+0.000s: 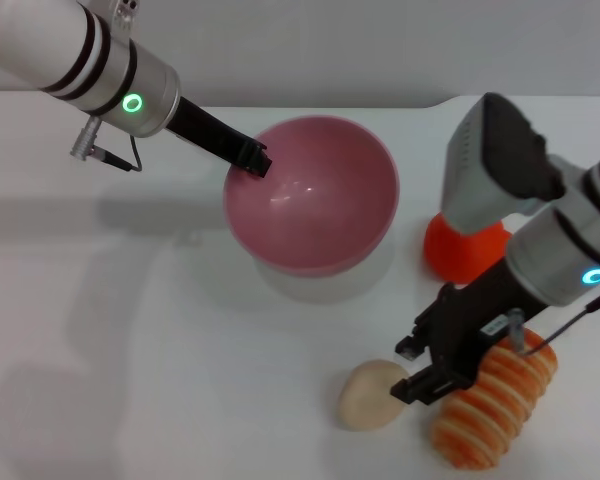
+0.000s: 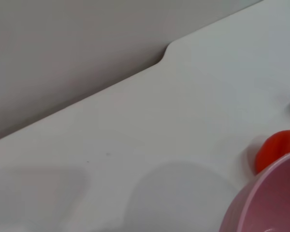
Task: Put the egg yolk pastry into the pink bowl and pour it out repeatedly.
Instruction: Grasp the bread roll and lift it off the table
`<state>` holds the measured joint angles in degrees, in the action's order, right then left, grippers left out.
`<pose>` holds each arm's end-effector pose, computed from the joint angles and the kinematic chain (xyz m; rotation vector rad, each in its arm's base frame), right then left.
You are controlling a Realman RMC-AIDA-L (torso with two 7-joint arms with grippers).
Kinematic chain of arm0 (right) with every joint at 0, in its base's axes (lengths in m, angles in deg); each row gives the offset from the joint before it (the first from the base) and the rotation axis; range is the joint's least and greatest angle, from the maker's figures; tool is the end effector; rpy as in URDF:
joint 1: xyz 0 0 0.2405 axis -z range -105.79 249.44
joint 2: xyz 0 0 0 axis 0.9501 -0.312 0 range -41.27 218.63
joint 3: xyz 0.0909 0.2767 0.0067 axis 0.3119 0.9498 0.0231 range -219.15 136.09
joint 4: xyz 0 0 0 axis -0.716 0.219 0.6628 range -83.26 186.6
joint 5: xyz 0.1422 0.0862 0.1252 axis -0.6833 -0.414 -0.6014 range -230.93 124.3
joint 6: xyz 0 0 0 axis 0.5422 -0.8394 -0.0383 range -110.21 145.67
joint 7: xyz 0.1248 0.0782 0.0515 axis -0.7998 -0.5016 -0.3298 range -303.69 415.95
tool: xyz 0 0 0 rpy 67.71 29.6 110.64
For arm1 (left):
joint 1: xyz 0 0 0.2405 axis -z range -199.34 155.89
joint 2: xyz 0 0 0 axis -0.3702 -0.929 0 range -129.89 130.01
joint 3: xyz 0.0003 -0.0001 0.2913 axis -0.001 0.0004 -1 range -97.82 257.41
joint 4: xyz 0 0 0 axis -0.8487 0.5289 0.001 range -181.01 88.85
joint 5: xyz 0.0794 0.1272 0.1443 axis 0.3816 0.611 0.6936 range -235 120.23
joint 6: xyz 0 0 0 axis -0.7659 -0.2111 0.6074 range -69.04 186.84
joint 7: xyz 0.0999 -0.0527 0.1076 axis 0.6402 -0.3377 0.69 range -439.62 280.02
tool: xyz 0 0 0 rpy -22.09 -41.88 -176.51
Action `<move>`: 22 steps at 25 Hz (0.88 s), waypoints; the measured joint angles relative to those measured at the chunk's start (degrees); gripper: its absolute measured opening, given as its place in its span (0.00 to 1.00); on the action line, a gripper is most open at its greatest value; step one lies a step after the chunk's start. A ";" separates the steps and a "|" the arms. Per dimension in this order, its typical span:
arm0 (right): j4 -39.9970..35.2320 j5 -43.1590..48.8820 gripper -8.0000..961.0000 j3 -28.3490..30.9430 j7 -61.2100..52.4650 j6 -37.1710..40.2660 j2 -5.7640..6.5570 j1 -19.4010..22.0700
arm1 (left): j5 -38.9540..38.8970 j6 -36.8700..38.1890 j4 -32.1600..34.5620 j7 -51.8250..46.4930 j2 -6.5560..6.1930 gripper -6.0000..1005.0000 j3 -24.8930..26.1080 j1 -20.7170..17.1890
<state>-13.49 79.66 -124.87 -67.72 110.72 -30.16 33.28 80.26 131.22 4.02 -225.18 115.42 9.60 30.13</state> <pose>0.1935 0.3448 -0.0724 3.0143 -0.5263 0.4471 -0.1677 0.4599 -0.0373 -2.5613 -1.0471 0.1312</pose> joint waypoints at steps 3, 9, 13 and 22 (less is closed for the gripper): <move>2.20 -0.24 0.46 -3.19 -1.33 -3.83 -0.10 -0.69 | -0.01 0.03 0.00 0.24 0.23 0.04 -0.11 -0.10; 7.45 -2.79 0.45 -9.64 -2.10 -8.98 -0.37 -2.54 | -0.01 0.06 0.00 0.45 0.39 0.04 -0.40 -0.37; 10.11 -4.39 0.44 -11.55 -2.12 -9.96 -0.41 -3.65 | -0.01 -0.11 0.01 0.51 0.39 0.04 -0.40 -0.57; 9.93 -4.58 0.38 -10.58 -2.26 -10.83 -0.18 -2.95 | -0.01 -0.58 0.12 1.30 0.56 0.04 0.06 -1.49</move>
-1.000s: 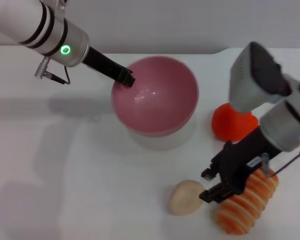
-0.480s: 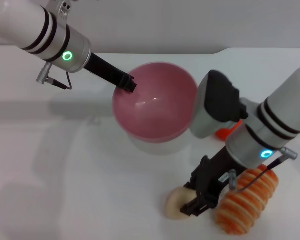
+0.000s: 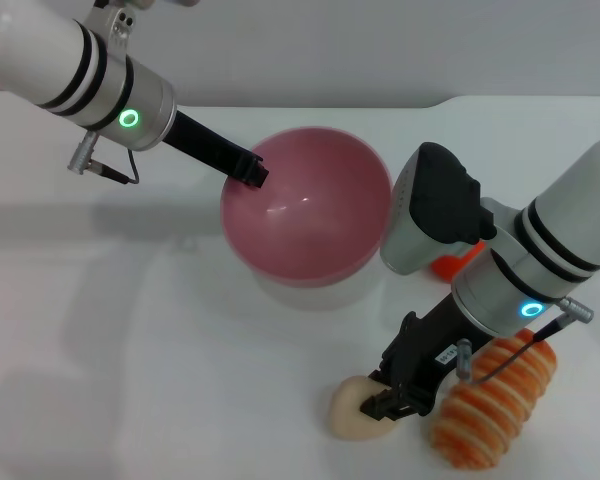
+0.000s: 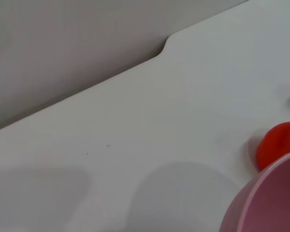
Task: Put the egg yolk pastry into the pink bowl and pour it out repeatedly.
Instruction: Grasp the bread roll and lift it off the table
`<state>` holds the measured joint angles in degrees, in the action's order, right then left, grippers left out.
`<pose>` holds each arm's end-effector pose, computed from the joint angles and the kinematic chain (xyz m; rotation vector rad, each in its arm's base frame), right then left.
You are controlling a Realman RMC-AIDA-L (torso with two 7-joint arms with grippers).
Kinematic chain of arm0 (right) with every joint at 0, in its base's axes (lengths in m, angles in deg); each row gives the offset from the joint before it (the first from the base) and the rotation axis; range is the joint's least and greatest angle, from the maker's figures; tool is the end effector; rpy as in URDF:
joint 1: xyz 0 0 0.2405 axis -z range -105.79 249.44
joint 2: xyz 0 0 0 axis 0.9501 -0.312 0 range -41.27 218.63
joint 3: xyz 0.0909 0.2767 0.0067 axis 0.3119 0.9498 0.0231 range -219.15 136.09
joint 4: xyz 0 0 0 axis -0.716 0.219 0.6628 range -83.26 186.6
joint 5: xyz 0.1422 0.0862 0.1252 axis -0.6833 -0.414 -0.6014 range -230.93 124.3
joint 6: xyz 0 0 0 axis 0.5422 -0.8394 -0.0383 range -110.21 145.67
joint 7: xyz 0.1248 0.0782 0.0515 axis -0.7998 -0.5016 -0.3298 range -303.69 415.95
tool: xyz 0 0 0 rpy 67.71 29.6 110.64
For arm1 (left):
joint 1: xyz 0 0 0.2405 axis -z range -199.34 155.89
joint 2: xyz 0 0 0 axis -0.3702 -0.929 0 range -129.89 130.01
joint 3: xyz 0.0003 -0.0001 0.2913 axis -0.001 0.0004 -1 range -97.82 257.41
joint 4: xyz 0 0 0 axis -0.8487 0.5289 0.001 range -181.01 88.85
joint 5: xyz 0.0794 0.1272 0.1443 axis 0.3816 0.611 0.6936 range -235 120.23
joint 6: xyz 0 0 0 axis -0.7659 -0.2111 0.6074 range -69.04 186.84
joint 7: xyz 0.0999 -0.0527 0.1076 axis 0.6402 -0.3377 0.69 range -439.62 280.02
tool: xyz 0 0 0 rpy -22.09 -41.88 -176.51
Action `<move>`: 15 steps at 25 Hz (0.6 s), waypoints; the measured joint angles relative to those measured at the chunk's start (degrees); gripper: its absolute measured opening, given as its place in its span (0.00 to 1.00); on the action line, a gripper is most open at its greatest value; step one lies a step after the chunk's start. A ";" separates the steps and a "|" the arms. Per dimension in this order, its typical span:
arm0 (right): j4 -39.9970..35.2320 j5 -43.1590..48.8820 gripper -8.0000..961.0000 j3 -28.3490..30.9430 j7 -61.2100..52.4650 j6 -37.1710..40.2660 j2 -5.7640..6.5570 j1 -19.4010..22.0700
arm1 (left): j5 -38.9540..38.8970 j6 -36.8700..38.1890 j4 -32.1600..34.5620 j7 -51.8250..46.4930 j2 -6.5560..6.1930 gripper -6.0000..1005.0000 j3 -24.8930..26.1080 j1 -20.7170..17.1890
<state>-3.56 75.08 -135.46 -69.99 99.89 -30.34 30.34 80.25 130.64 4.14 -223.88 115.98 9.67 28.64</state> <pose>0.1981 0.3420 -0.1163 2.9827 -0.5487 0.4941 -0.1771 0.4550 -0.0409 -2.5625 -1.0493 0.1297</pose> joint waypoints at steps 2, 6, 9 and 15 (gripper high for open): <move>0.00 0.00 0.34 0.09 0.00 0.14 0.02 0.00 | 0.00 -0.03 0.03 0.14 0.18 0.04 0.07 -0.14; -1.86 0.00 0.28 0.96 -0.59 1.72 0.10 0.32 | 0.01 -0.03 0.08 0.42 0.29 0.04 0.09 -0.33; -8.32 -0.06 0.25 3.82 -1.44 6.96 0.18 1.79 | 0.02 -0.04 0.16 0.45 0.32 0.04 0.09 -0.36; -31.83 -1.67 0.21 13.36 -4.84 21.05 0.23 6.63 | 0.00 -0.03 0.33 0.36 0.24 0.04 0.20 -0.36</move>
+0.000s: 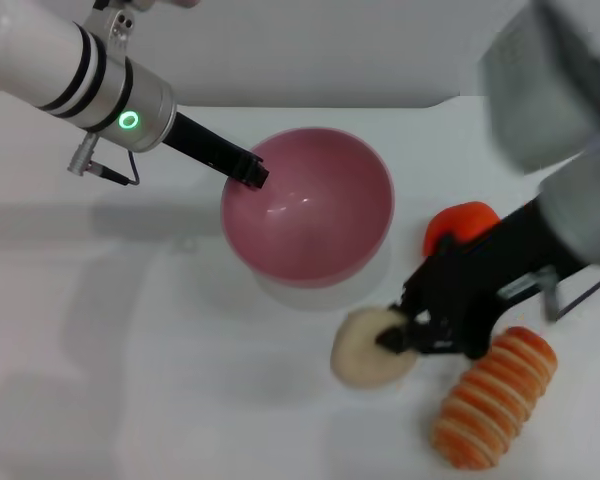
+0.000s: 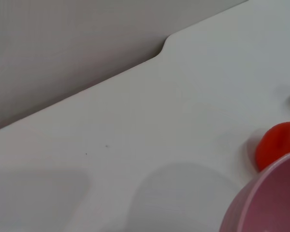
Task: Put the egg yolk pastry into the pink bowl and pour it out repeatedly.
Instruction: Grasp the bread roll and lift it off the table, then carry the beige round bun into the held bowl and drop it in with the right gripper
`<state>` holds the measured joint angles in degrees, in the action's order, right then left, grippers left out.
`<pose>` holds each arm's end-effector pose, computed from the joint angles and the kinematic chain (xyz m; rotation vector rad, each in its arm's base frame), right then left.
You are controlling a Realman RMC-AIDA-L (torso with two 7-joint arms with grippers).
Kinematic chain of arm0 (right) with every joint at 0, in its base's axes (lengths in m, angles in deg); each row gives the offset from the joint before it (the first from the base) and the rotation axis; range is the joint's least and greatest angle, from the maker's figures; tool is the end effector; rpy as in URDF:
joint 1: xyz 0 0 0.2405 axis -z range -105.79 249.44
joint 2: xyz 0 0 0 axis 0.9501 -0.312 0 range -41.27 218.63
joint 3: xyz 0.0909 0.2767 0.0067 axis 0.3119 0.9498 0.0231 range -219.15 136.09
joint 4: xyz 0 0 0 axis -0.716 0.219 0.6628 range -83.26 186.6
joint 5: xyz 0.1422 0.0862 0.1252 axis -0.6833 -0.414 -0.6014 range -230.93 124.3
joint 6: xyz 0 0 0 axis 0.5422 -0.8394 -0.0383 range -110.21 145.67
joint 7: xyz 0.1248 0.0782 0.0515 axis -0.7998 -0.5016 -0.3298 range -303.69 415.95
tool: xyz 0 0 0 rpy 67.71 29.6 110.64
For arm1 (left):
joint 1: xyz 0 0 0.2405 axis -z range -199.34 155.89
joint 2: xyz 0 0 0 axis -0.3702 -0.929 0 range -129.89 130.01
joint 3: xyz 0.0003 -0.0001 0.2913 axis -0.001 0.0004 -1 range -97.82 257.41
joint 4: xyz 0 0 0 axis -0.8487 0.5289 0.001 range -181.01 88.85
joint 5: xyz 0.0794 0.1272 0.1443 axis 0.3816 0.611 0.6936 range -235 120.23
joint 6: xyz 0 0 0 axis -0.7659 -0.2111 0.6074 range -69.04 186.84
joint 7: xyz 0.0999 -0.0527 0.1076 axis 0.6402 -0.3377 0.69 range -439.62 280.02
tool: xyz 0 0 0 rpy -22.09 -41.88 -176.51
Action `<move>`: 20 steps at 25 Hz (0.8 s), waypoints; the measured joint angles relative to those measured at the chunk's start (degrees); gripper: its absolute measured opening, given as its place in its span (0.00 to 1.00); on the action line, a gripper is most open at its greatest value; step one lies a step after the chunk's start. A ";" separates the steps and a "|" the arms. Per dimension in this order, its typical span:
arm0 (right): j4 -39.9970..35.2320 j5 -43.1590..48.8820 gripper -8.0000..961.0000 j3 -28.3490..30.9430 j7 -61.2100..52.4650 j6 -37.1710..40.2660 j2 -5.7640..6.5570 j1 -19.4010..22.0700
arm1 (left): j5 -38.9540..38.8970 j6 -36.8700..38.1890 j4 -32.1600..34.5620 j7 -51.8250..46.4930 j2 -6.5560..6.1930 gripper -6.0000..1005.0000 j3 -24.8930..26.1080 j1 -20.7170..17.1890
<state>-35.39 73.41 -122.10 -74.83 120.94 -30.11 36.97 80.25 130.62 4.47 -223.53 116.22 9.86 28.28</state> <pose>0.1386 0.3222 -0.0290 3.0844 -0.3932 0.2587 -0.1779 0.4539 -0.0416 -2.5645 -1.0467 0.1238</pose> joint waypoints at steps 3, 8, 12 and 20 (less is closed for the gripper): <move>-10.75 -3.08 0.18 5.87 -1.58 5.42 0.12 0.94 | 0.00 0.00 0.00 -0.01 0.07 0.04 0.06 0.09; -23.13 -6.03 0.12 16.25 -3.20 5.31 0.09 1.50 | -0.18 0.11 -0.01 -0.07 0.34 0.04 0.06 0.30; -24.06 -8.11 0.12 19.34 -1.41 -0.63 -0.01 3.10 | -0.18 0.35 0.01 -0.06 0.88 0.04 0.06 0.43; -9.47 -8.76 0.13 14.08 4.64 -12.21 -0.09 4.24 | -0.37 0.45 0.01 -0.24 1.28 0.04 -0.20 0.77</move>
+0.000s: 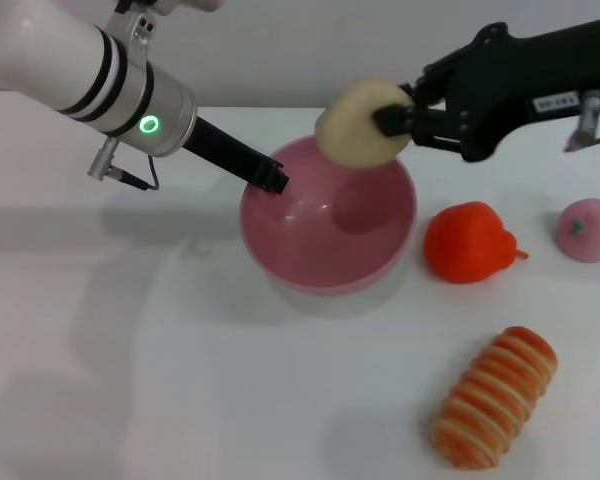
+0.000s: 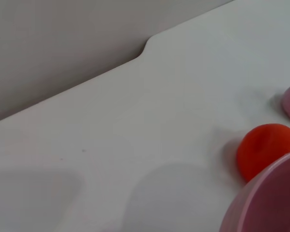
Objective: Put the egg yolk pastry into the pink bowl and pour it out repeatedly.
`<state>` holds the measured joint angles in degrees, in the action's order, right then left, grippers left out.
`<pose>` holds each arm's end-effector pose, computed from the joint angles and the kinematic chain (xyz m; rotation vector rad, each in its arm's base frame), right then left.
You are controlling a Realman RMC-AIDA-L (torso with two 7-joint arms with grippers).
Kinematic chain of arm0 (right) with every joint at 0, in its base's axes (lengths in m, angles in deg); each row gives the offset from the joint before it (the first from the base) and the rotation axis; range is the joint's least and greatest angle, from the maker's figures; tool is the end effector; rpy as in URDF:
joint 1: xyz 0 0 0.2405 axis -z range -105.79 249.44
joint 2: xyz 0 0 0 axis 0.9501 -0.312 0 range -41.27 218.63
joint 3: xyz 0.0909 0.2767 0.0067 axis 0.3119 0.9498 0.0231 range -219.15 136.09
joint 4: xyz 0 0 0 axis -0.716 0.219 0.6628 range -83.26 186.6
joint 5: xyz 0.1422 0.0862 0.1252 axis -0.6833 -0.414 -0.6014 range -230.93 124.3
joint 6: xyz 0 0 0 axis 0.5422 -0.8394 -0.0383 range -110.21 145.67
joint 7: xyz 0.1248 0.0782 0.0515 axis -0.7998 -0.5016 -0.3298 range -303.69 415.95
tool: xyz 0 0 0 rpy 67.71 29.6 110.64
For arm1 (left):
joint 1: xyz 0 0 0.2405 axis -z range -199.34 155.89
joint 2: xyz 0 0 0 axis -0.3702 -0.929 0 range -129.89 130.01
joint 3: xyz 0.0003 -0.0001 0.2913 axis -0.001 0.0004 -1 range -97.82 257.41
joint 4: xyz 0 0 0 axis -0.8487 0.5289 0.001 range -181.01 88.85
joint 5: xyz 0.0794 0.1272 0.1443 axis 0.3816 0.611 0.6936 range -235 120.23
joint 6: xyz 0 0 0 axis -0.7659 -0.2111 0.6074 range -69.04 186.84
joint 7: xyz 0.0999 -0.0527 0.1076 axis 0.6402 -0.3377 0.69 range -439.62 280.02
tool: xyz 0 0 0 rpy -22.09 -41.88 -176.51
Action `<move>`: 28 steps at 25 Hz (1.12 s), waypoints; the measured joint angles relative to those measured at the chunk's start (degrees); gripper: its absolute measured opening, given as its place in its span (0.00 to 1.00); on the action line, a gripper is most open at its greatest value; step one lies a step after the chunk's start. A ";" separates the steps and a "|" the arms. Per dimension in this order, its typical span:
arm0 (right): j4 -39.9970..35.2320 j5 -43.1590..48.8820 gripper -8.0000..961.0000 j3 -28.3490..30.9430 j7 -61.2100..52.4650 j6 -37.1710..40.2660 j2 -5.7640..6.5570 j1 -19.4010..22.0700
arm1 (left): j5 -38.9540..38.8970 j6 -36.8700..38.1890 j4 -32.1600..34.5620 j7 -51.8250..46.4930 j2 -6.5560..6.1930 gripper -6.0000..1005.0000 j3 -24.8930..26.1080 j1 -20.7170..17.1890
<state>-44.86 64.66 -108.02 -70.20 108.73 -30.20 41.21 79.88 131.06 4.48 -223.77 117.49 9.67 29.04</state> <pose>0.1123 0.3565 0.0395 -2.7779 0.2749 0.3009 -0.1671 0.4497 -0.0528 -2.5981 -1.0472 0.1124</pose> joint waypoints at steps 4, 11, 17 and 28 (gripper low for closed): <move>3.22 -1.28 0.13 -0.07 1.39 -2.49 0.08 0.24 | -0.04 0.08 -0.01 -0.08 0.09 0.04 -0.23 0.12; 1.46 -3.68 0.43 1.81 2.60 -4.76 0.09 3.23 | -0.06 0.09 -0.02 0.15 0.15 0.04 -0.23 0.07; 8.46 -25.83 0.65 10.71 15.55 -4.41 0.27 10.56 | -0.13 -1.72 -0.01 0.46 0.28 0.04 0.07 -0.53; 51.11 -71.66 0.72 29.27 61.65 14.60 0.09 17.47 | -5.16 -7.75 -0.48 2.61 0.61 0.04 -0.57 -1.76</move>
<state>6.25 -7.00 -78.75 -8.54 123.33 -30.11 58.68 74.72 123.31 4.00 -221.16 118.10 9.10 27.28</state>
